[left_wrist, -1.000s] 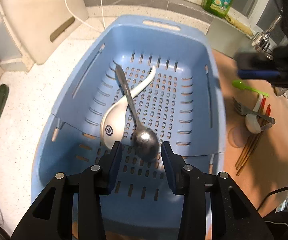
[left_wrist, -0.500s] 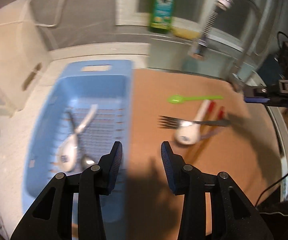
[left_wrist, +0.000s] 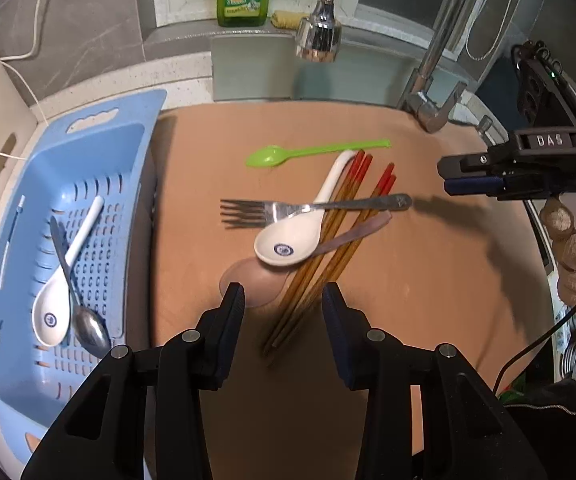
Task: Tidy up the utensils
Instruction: 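Open both tools and move them back over the utensil pile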
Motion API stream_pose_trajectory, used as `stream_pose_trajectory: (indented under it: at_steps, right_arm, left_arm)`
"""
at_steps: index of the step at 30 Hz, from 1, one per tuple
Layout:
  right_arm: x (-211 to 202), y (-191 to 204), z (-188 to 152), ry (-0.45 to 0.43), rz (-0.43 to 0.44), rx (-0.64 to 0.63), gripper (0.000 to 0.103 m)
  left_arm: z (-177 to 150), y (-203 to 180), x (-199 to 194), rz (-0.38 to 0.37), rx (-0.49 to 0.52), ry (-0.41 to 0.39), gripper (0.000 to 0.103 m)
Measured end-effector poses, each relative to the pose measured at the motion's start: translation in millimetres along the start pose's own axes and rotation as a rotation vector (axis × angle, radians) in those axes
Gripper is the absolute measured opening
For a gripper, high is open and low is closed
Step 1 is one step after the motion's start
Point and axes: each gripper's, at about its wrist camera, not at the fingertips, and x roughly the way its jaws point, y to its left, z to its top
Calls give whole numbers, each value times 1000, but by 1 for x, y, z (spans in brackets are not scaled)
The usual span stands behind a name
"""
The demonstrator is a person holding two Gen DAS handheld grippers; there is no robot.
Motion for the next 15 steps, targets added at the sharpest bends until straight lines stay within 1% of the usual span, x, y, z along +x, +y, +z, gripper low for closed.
stream_pose_trajectory:
  at_steps: [4,10,13,15]
  right_arm:
    - [12,9,3,28,20,-3,39]
    - [25,8,3,33,2,52,39]
    - [25,0,-1,29,5,93,39]
    - [24,-5,-2,23,12,115,39]
  left_arm:
    - [5,5,0,-1,-10,2,39]
    - [39,20,8,12,-26,4,39]
    - [59,26,17,-6,-34,28,39]
    - [73,26,29,-5,-19,67,39]
